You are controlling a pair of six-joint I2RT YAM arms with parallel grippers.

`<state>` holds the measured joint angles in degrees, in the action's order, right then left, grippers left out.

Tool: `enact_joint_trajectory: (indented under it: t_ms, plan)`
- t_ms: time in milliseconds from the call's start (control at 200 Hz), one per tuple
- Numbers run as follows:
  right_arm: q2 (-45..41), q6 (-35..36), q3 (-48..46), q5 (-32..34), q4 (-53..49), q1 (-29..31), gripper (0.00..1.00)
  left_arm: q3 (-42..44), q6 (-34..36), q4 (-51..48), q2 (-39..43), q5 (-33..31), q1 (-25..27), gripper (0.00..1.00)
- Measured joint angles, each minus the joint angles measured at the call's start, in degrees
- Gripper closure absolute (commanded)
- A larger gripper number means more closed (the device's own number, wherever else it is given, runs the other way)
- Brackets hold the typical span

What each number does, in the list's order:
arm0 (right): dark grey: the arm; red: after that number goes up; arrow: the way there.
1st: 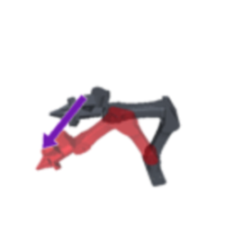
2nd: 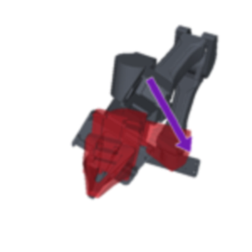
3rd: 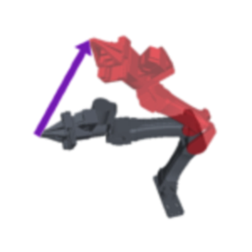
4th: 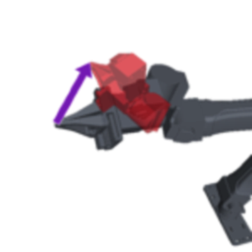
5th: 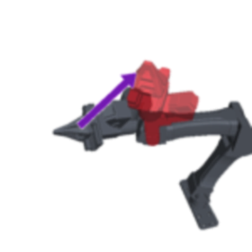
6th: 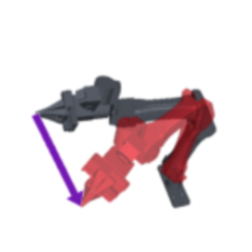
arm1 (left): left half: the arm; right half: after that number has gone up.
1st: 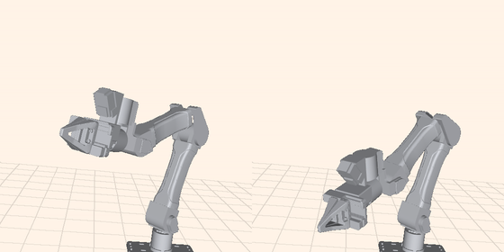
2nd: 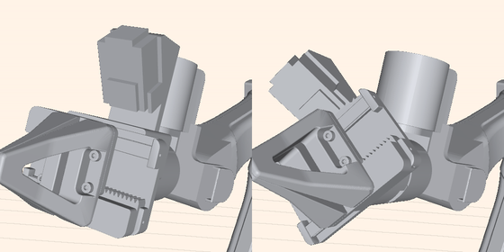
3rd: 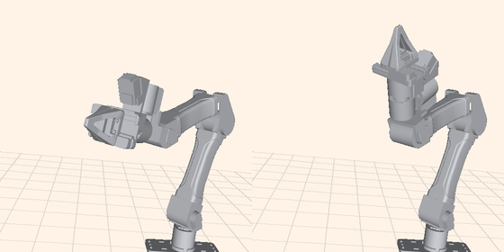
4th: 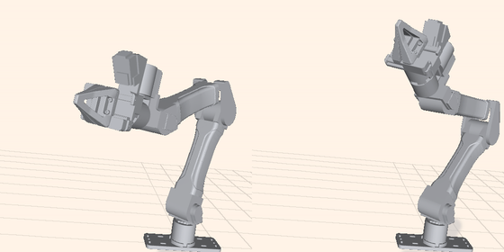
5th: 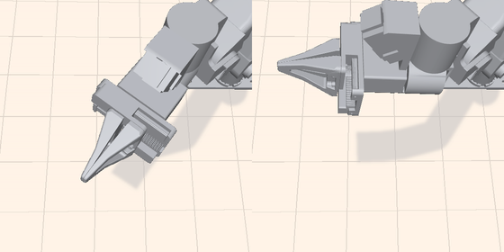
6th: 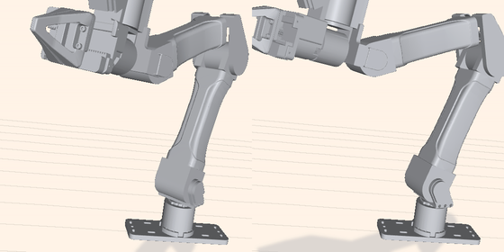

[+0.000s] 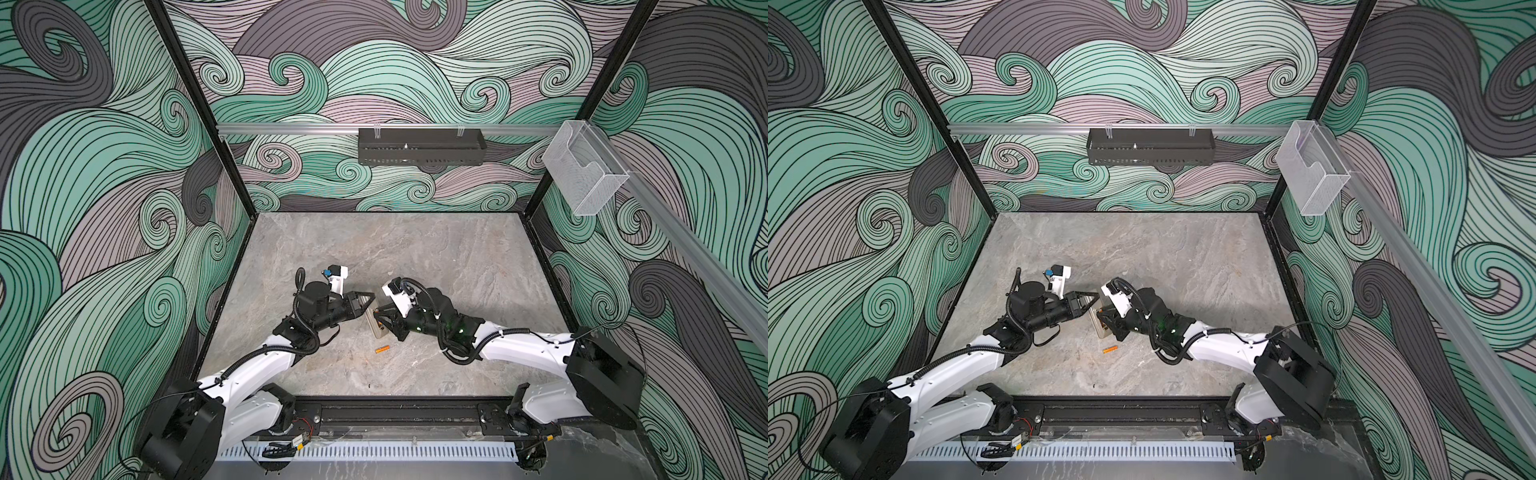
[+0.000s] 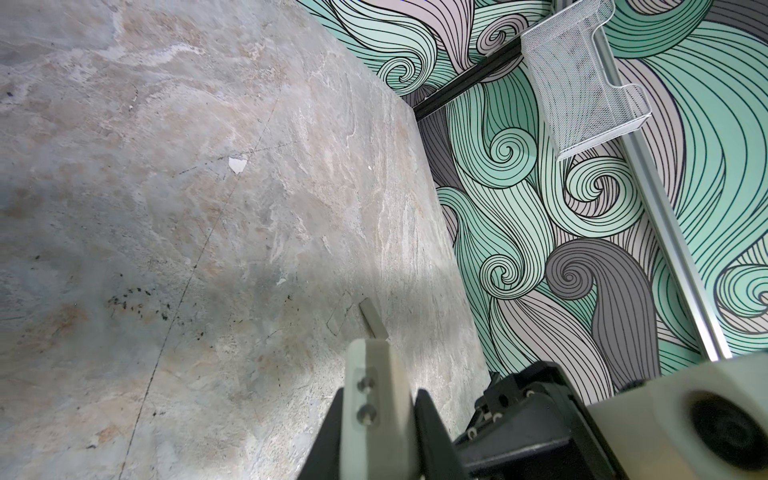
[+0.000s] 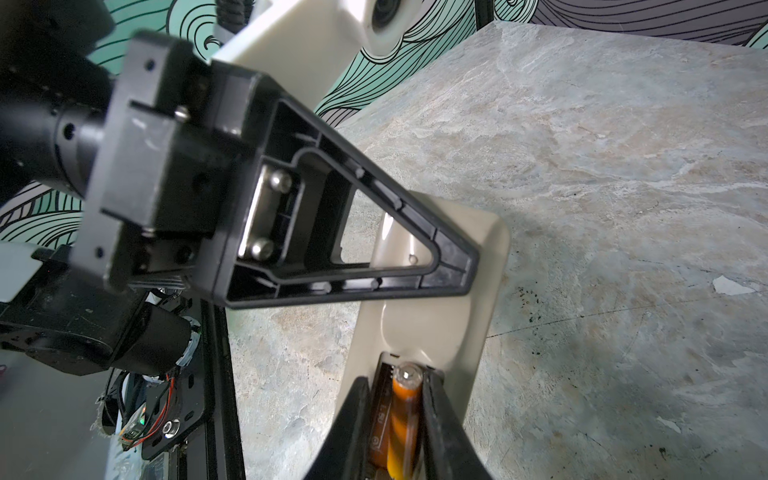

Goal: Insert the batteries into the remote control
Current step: 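Press the battery down into the slot and open the right gripper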

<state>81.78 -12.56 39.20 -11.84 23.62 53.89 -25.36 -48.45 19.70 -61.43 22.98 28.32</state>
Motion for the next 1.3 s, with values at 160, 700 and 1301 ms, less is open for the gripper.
enact_joint_trajectory:
  t_ms: [160, 700, 1301]
  plan:
    - [-0.2, 0.1, 0.0, 0.0, -0.4, 0.2, 0.72, 0.0, 0.0, 0.0, 0.0, 0.0, 0.0, 1.00]
    - [-2.1, 0.2, 0.0, 1.6, -4.1, 0.2, 0.65, 0.0, -0.1, 1.0, -0.3, 1.1, 0.0, 1.00]
    - [-8.5, 4.6, 0.0, 1.4, -9.7, 0.2, 0.55, 0.0, 0.0, 0.8, -0.2, 1.8, 0.0, 1.00]
